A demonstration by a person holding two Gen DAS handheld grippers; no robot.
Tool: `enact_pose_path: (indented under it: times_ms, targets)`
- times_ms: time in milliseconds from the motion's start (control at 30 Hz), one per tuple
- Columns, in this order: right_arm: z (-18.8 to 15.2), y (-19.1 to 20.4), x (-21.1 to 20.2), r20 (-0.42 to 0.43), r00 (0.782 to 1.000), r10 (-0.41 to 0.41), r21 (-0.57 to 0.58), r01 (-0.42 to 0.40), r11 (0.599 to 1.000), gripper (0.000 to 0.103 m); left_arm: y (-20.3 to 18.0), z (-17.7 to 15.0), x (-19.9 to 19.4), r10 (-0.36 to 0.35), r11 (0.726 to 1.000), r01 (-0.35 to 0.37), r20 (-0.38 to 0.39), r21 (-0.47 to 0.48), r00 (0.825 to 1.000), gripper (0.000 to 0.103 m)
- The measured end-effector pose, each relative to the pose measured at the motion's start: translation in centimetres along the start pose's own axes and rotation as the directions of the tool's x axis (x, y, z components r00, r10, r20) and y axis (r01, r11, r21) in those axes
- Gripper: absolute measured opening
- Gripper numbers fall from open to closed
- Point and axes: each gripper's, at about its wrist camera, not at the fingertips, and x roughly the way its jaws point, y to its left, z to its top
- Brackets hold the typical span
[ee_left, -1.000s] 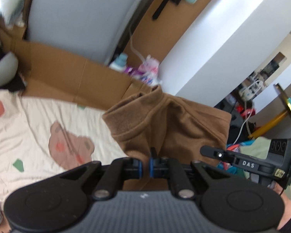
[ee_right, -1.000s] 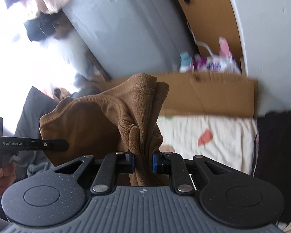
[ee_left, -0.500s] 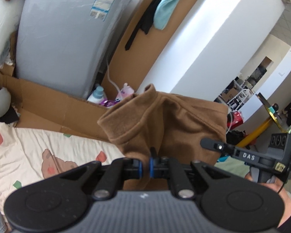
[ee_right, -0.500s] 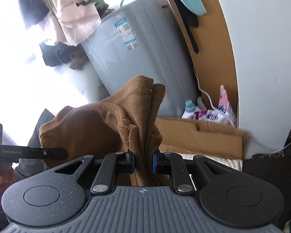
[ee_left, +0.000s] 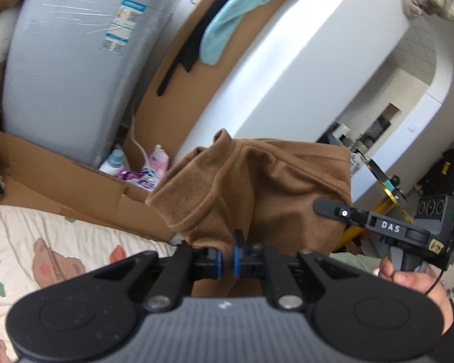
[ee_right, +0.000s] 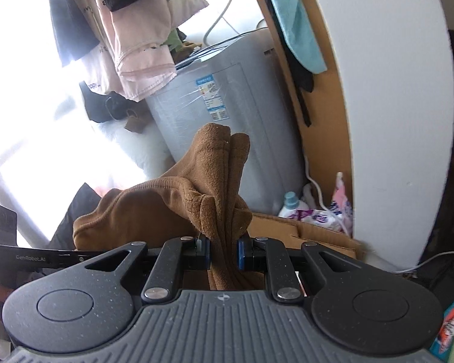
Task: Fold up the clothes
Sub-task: 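Lift the folded brown shirt off the bed with both tools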
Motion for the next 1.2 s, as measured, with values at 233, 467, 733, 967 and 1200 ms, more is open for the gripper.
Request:
enact_pose_path:
  times_ms: [233, 467, 733, 967, 1200]
  targets:
    - [-0.7, -1.6, -4.1, 0.021, 0.997, -0.078, 0.077, 0.076, 0.994, 0.015, -2.5, 0.3, 1.2, -0.095, 0.991, 0.096, -0.019, 0.092, 0.995, 0.008]
    - [-2.3, -3.3, -8.0, 0.016, 0.986, -0.166, 0.085, 0.164, 0.983, 0.015, -4.5, -1.2, 3.9, -0.167, 0.978, 0.173, -0.057, 0.116, 0.984, 0.008]
    - [-5.1, -7.6, -10.1, 0.020, 0.984, -0.175, 0.099, 0.172, 0.980, 0.015, -5.3, -2.0, 8.0, -0.218, 0.968, 0.229, -0.103, 0.105, 0.970, 0.008]
    - [-9.2, -12.1, -11.1, 0.024, 0.976, -0.219, 0.147, 0.213, 0.966, 0.015, -6.4, -3.2, 12.7, -0.260, 0.952, 0.281, -0.162, 0.124, 0.952, 0.008]
    - [-12.0, -15.8, -11.0, 0.026, 0.963, -0.267, 0.181, 0.258, 0.949, 0.015, -6.6, -4.4, 17.4, -0.285, 0.939, 0.318, -0.226, 0.130, 0.932, 0.008]
